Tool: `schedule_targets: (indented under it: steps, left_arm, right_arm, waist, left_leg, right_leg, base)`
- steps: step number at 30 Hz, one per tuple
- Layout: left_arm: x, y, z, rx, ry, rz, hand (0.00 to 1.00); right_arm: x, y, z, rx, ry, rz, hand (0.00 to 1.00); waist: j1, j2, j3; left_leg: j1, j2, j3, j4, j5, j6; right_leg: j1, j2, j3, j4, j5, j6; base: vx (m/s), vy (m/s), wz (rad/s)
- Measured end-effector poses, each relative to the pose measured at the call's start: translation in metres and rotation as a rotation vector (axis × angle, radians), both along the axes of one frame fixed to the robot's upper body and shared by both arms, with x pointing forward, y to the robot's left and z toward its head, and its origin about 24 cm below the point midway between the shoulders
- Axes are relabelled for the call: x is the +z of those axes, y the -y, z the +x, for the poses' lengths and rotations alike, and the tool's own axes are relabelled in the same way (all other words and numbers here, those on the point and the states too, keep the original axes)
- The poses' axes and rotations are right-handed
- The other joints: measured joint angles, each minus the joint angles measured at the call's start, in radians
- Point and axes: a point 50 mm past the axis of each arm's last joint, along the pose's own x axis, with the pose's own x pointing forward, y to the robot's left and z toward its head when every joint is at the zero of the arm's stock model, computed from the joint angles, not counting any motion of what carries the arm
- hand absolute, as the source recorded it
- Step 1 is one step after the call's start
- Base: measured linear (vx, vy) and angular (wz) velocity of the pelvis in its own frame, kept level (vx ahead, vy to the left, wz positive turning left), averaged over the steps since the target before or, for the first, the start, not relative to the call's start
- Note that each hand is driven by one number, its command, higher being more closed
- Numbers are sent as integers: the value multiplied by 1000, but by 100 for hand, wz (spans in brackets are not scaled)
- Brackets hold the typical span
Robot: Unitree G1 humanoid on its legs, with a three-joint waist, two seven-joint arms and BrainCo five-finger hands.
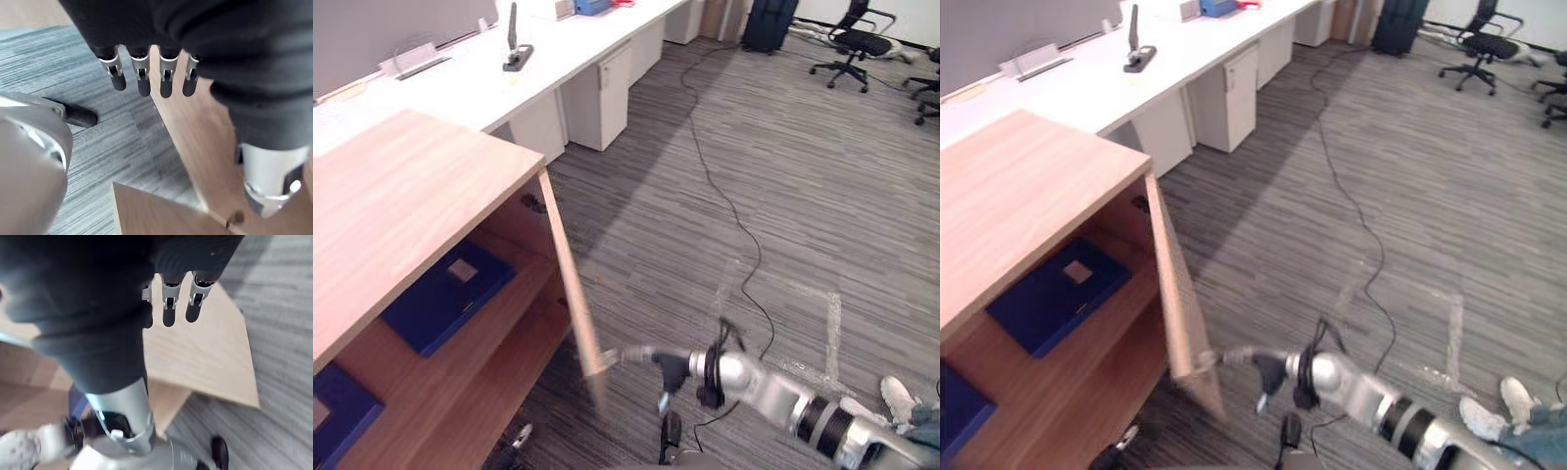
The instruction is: Walk over to the cabinet, pick up the folder, carry it to the office cabinet, place the folder inside the office cabinet, then close the office cabinet door
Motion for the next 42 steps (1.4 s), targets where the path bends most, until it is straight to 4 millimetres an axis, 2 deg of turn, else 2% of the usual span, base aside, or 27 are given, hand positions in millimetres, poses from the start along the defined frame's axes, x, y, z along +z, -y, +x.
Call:
schedule_targets:
  steps: [1, 3, 7, 11, 14, 16, 18, 19, 20, 22, 23, 24, 25, 27, 30, 31, 32, 33, 34, 36, 37, 39, 41, 42]
  left_arm:
    - [0, -6, -10, 87, -10, 8, 0]
    - [1, -11, -17, 169, -13, 16, 0]
    - [5, -26, -18, 328, 30, 31, 0]
    - [5, -27, -23, 413, 41, 25, 0]
    - [3, -20, -25, 463, 44, 1, 0]
    - [-3, -1, -28, 455, 18, -41, 0]
    - [-7, 15, -31, 393, -16, -70, 0]
    - [-9, 22, -34, 304, -50, -76, 0]
    - [-9, 23, -31, 250, -56, -70, 0]
    - [-7, 17, -26, 189, -53, -48, 0]
    - [-4, 13, -18, 117, -40, -22, 0]
    - [-3, 12, -14, 88, -34, -11, 0]
    - [-1, 12, -5, 20, -16, 8, 0]
    - [2, 15, 11, -83, 14, 37, 0]
    - [10, 23, 43, -237, 84, 78, 0]
    - [12, 30, 57, -318, 109, 87, 0]
    - [14, 34, 63, -353, 123, 87, 0]
    - [18, 41, 77, -423, 164, 89, 0]
    - [22, 49, 90, -488, 212, 87, 0]
    - [26, 61, 97, -590, 251, 74, 0]
    - [27, 73, 97, -694, 276, 52, 0]
    - [31, 80, 97, -779, 310, 39, 0]
    - [36, 88, 98, -906, 351, 14, 0]
    - [40, 93, 100, -965, 379, -2, 0]
  right_arm:
    - [-11, 5, -12, -8, -62, -21, 0]
    - [-21, 12, -18, -14, -103, -58, 0]
    - [-40, 30, -28, -14, -153, -173, 0]
    - [-52, 39, -29, -53, -167, -235, 0]
    - [-68, 45, -28, -142, -179, -282, 0]
    - [-86, 55, -28, -255, -192, -349, 0]
    - [-98, 65, -30, -396, -215, -381, 0]
    - [-110, 72, -38, -572, -264, -392, 0]
    - [-117, 76, -45, -695, -313, -388, 0]
    - [-126, 82, -55, -912, -393, -359, 0]
    - [-133, 86, -68, -1156, -479, -317, 0]
    - [-135, 87, -74, -1249, -513, -296, 0]
    - [-138, 93, -87, -1442, -568, -248, 0]
    - [-140, 96, -97, -1567, -602, -227, 0]
    - [-140, 98, -102, -1643, -610, -205, 0]
    - [-140, 97, -102, -1648, -599, -196, 0]
    - [-139, 96, -101, -1651, -598, -188, 0]
    - [-139, 94, -100, -1654, -596, -173, 0]
    - [-139, 91, -99, -1657, -601, -160, 0]
    - [-139, 89, -98, -1654, -604, -151, 0]
    - [-138, 86, -95, -1638, -595, -143, 0]
    - [-137, 83, -90, -1621, -582, -132, 0]
    - [-135, 78, -81, -1611, -568, -99, 0]
    - [-132, 76, -69, -1598, -553, -74, 0]
  waist:
    - [0, -4, -1]
    - [4, -6, -2]
    - [15, -7, -2]
    - [33, -16, 0]
    - [66, -18, 0]
    - [93, -18, 3]
    - [92, -20, 6]
    - [86, -33, 4]
    - [84, -47, -4]
    - [86, -57, -2]
    - [80, -58, 0]
    - [75, -59, 1]
    - [66, -62, 3]
    - [63, -61, 2]
    - [63, -77, 7]
    - [58, -73, 6]
    - [51, -77, 6]
    - [38, -84, 8]
    - [38, -91, 12]
    - [38, -100, 9]
    - [42, -102, 11]
    - [42, -100, 16]
    - [39, -95, 27]
    - [33, -74, 48]
  left_leg:
    - [-1, -3, -3, 0, 1, 1]
    - [-5, -6, -10, 1, 3, 3]
    - [-12, -10, -50, 1, 14, 5]
    - [-27, -27, -96, 0, 41, 12]
    - [-35, -43, -161, -5, 52, 24]
    - [-48, -79, -227, -1, 52, 45]
    - [-49, -119, -307, 2, 49, 69]
    - [-52, -170, -412, 3, 53, 82]
    - [-66, -193, -481, 6, 55, 86]
    - [-91, -220, -577, 6, 59, 92]
    - [-128, -242, -649, 11, 73, 105]
    - [-145, -252, -678, 18, 79, 104]
    - [-171, -283, -770, 17, 104, 104]
    - [-190, -306, -851, 11, 130, 92]
    - [-224, -307, -886, 1, 155, 64]
    - [-238, -308, -907, 8, 170, 67]
    - [-248, -310, -918, 12, 175, 63]
    - [-271, -311, -927, 17, 185, 60]
    - [-283, -304, -930, 17, 195, 56]
    - [-303, -290, -950, 18, 204, 46]
    - [-313, -275, -979, 19, 213, 33]
    - [-328, -275, -975, 37, 224, 25]
    - [-365, -274, -873, 49, 279, 44]
    - [-397, -237, -666, 83, 242, 116]
  right_leg:
    - [0, -4, -2, 4, 6, -4]
    - [0, -9, -8, 5, 6, -4]
    - [18, -22, -40, 5, 6, -3]
    - [38, -49, -86, 5, 1, 1]
    - [73, -79, -150, 6, -19, 13]
    - [83, -140, -208, 72, -48, 36]
    - [89, -216, -257, 190, -109, 56]
    - [102, -286, -268, 298, -184, 54]
    - [105, -296, -230, 329, -239, 48]
    - [105, -253, -98, 344, -316, 30]
    - [98, -185, 67, 346, -378, 10]
    - [96, -163, 127, 353, -391, 9]
    - [92, -129, 244, 389, -432, 13]
    - [97, -99, 299, 412, -484, 28]
    - [110, -90, 250, 410, -503, 54]
    - [117, -90, 219, 407, -499, 56]
    - [123, -90, 198, 402, -499, 56]
    - [134, -83, 165, 390, -497, 54]
    - [135, -66, 166, 390, -494, 50]
    - [139, -38, 166, 385, -485, 35]
    - [151, -5, 164, 381, -475, 19]
    - [166, 14, 156, 381, -471, 14]
    - [173, 30, 116, 381, -462, 0]
    - [173, 45, 100, 373, -448, -22]
  base:
    - [25, 97, 5]
    - [34, 98, 12]
    - [21, 75, 23]
    - [-37, 64, 42]
    - [-90, 75, 67]
    - [-98, 146, 92]
    - [-65, 185, 143]
    - [-41, 150, 203]
    - [-46, 101, 219]
    - [-42, -64, 201]
    - [-3, -145, 213]
    - [46, -171, 236]
    - [61, -147, 158]
    - [105, -171, 139]
    - [104, -122, 82]
    - [145, -140, 72]
    - [155, -125, 88]
    - [172, -149, 95]
    - [199, -176, 93]
    - [164, -166, 91]
    - [116, -134, 91]
    - [56, -115, 101]
    - [3, -103, 121]
    - [-41, -4, 101]
